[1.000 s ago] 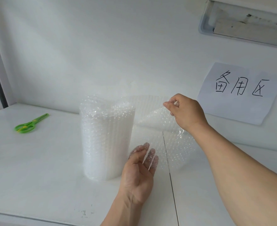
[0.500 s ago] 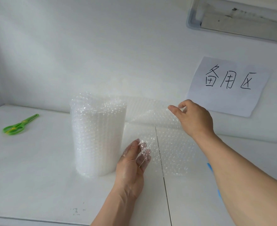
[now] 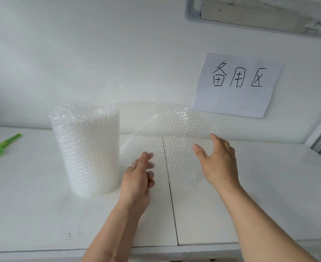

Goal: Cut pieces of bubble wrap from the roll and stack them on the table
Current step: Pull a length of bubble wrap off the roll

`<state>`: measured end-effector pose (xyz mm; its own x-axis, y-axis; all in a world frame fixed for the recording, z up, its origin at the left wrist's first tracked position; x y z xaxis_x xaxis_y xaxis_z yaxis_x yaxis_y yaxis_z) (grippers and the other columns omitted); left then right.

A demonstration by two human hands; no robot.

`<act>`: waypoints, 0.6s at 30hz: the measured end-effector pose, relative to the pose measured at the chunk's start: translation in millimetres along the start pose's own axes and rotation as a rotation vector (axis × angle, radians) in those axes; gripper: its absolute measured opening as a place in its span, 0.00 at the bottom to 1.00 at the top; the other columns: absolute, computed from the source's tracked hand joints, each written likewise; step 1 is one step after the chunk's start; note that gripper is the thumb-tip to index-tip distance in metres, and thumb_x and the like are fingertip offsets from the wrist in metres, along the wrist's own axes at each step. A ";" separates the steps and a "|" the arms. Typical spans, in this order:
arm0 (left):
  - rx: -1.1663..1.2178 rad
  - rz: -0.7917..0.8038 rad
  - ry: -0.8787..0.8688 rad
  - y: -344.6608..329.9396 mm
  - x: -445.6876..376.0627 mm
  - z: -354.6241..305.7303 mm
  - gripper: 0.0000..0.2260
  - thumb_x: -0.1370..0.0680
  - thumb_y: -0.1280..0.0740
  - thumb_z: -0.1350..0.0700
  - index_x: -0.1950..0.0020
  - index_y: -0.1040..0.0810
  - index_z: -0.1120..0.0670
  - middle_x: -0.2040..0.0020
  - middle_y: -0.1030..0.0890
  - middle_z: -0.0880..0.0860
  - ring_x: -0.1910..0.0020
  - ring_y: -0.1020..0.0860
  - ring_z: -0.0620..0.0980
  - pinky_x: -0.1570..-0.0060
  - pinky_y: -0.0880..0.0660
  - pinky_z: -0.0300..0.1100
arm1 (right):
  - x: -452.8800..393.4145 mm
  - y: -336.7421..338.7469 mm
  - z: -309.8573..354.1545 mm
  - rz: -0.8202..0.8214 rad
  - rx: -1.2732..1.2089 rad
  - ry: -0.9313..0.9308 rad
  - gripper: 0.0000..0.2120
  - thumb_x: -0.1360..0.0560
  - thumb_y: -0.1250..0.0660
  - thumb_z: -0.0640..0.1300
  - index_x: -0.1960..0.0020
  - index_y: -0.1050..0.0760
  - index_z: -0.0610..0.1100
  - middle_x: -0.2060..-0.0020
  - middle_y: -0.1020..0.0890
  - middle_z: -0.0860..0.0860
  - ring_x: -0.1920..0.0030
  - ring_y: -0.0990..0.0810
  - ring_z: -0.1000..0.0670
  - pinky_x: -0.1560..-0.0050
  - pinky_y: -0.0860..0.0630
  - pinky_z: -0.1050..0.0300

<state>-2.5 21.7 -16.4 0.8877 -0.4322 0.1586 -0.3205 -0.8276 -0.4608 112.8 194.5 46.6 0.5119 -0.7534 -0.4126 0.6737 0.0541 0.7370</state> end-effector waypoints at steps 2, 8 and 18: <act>0.025 0.018 0.016 -2.9 1.6 1.1 0.11 0.19 0.35 0.50 0.48 0.19 0.56 0.57 0.26 0.52 0.70 0.31 0.45 0.70 0.33 0.38 | 12.2 2.0 -12.1 0.032 0.058 -0.030 0.30 0.24 0.38 0.62 0.27 0.34 0.47 0.32 0.28 0.46 0.32 0.33 0.42 0.32 0.35 0.49; -0.048 0.054 -0.020 -6.9 3.1 3.3 0.09 0.20 0.33 0.55 0.47 0.19 0.60 0.60 0.27 0.53 0.68 0.27 0.47 0.70 0.28 0.38 | 43.9 13.1 -48.9 0.161 0.290 -0.140 0.24 0.22 0.41 0.62 0.31 0.29 0.50 0.39 0.25 0.47 0.38 0.30 0.43 0.40 0.30 0.50; -0.027 0.110 0.001 -8.3 3.6 7.4 0.02 0.21 0.33 0.58 0.51 0.23 0.56 0.63 0.24 0.53 0.68 0.24 0.48 0.70 0.26 0.37 | 64.3 25.7 -79.4 0.287 0.399 -0.263 0.16 0.19 0.45 0.54 0.39 0.24 0.49 0.48 0.28 0.47 0.46 0.25 0.44 0.52 0.27 0.54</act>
<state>5.8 29.6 -18.5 0.8464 -0.5212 0.1097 -0.4246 -0.7847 -0.4517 205.4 199.5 -3.5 0.4600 -0.8862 -0.0557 0.2464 0.0672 0.9668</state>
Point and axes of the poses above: each hand's wrist, its own x-axis away from the middle knuckle, its own y-axis out of the back of the hand, z = x × y, the point moved 4 cm from there along -x, towards the middle knuckle
